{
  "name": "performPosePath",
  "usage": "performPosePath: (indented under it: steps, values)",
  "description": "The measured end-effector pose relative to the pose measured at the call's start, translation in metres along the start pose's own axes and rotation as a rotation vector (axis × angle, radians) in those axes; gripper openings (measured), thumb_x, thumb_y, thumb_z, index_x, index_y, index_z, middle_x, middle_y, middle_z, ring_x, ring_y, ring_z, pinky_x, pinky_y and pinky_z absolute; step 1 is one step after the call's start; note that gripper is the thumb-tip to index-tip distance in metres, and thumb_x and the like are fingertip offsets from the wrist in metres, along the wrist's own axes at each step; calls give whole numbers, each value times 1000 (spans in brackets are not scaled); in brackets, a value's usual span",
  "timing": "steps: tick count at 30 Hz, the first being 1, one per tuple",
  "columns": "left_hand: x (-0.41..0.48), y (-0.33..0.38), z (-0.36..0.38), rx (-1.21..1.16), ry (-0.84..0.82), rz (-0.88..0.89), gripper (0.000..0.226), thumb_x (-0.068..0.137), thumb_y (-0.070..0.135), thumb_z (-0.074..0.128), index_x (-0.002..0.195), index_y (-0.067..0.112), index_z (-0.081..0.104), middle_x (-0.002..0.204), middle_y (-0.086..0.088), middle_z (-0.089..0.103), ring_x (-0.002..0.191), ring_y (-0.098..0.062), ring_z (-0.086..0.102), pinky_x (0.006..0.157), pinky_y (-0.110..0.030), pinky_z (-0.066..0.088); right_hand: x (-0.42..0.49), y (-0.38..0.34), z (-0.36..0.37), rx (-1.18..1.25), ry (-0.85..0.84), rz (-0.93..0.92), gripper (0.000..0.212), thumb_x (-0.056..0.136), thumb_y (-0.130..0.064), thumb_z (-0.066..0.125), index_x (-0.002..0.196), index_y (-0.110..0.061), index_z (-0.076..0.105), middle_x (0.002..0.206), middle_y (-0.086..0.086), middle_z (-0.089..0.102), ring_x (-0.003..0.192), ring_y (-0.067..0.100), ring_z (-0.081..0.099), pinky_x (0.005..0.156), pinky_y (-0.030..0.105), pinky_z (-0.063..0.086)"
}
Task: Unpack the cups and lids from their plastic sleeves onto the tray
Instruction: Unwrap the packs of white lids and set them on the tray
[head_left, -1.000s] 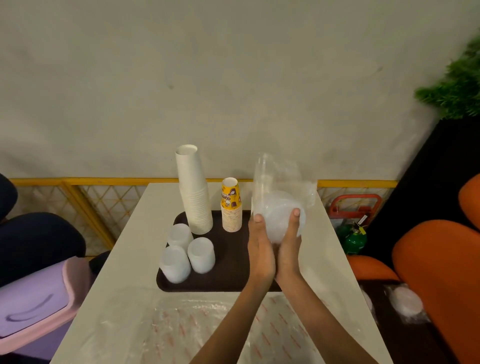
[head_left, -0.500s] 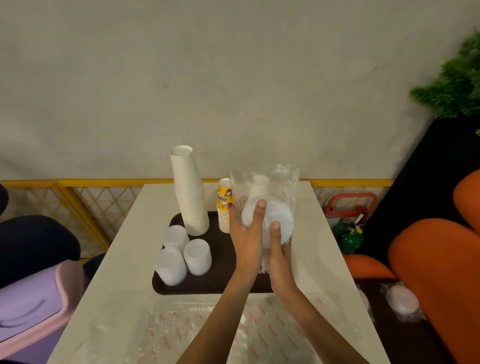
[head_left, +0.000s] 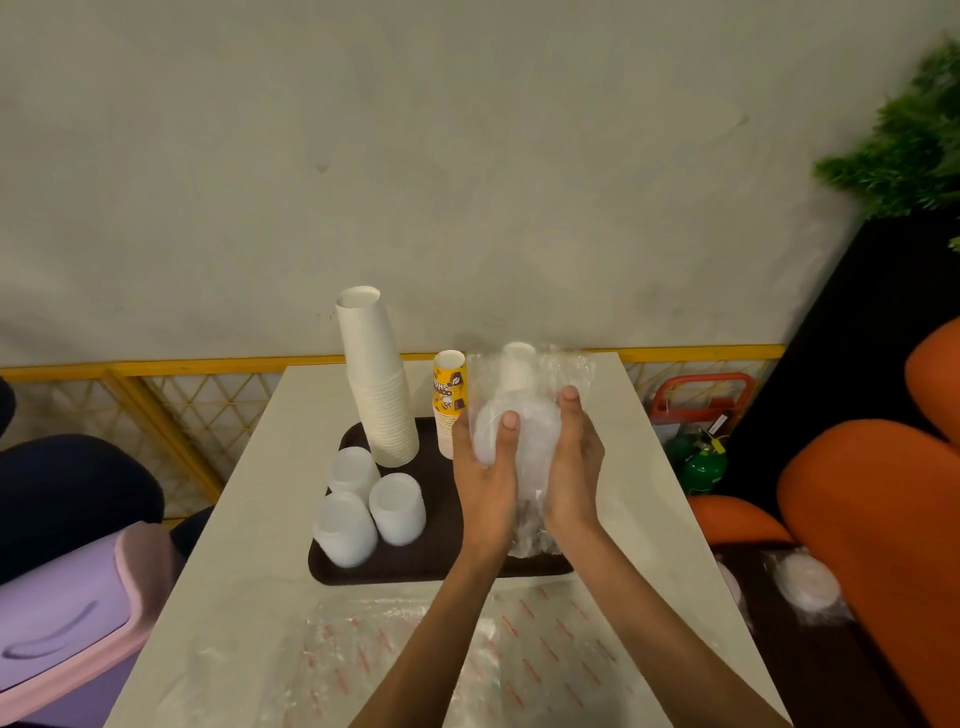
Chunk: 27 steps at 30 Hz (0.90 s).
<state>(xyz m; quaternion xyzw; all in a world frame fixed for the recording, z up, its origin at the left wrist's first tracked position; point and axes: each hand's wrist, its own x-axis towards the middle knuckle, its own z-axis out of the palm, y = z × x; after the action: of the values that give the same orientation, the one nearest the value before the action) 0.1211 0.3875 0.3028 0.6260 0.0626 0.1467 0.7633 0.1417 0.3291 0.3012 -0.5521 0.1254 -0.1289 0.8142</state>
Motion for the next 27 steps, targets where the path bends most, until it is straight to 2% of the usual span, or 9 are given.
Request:
performPosePath:
  steps: [4, 7, 10, 14, 18, 20, 23, 25, 27]
  values:
    - [-12, -15, -4, 27, -31, -64, 46, 95, 30, 43, 139, 18, 36, 124, 4, 52, 99, 10, 56, 73, -4, 45, -4, 11, -4, 24, 85, 65, 23, 89, -46, 55, 106, -31, 60, 106, -5, 66, 98, 19, 64, 89, 42, 54]
    - [-17, -20, -15, 56, -145, -138, 33, 95, 28, 46, 128, 24, 43, 119, 5, 58, 109, -4, 59, 76, -8, 48, -5, 13, -17, -22, 97, 61, 33, 90, -42, 54, 117, -23, 58, 108, 0, 64, 95, 19, 65, 80, 38, 57]
    - [-9, -10, -21, 54, -191, -138, 30, 97, 25, 44, 126, 20, 44, 112, 13, 57, 92, 17, 58, 70, -2, 45, -5, 13, -27, -30, 48, 26, 14, 91, -33, 55, 103, -27, 62, 99, -4, 66, 91, 16, 66, 73, 30, 58]
    - [-2, -1, -8, 49, -92, -80, 64, 82, 47, 57, 137, 19, 41, 127, 4, 54, 104, 4, 57, 74, -3, 44, -9, 12, -23, -4, 18, 17, 9, 93, -29, 55, 96, -30, 63, 92, -9, 70, 90, 16, 67, 79, 35, 57]
    - [-1, -2, 3, -30, 100, -60, 42, 88, 31, 64, 126, 21, 50, 121, 3, 57, 100, -1, 58, 70, -5, 46, -14, 8, -9, 79, 7, 81, 14, 95, -40, 46, 100, -34, 58, 101, -8, 66, 96, 16, 65, 85, 36, 54]
    - [-4, -3, 5, -59, 145, -32, 43, 84, 36, 63, 123, 27, 50, 116, 10, 58, 99, 2, 58, 72, -4, 46, -20, 12, -5, 127, -7, 152, 16, 94, -46, 44, 102, -38, 55, 109, -6, 63, 103, 16, 61, 93, 40, 50]
    - [-6, -3, 3, -89, 209, -45, 47, 72, 49, 59, 116, 38, 44, 107, 25, 53, 95, 9, 56, 72, -5, 46, -29, 19, 1, 247, -68, 262, 40, 80, -59, 58, 114, -39, 52, 130, 2, 55, 118, 20, 54, 104, 45, 42]
    - [-2, -4, -3, -93, 264, -66, 49, 74, 49, 59, 117, 36, 42, 105, 26, 51, 96, 4, 55, 73, -7, 44, -31, 24, -1, 207, -112, 344, 58, 81, -63, 54, 128, -32, 45, 139, 2, 48, 128, 22, 44, 111, 45, 32]
    - [3, -4, -12, -67, 306, -71, 43, 82, 42, 62, 118, 33, 41, 107, 20, 52, 101, -3, 52, 83, -12, 43, -36, 27, -4, 46, -324, 409, 74, 70, -79, 50, 127, -33, 44, 144, 1, 43, 134, 21, 39, 115, 45, 27]
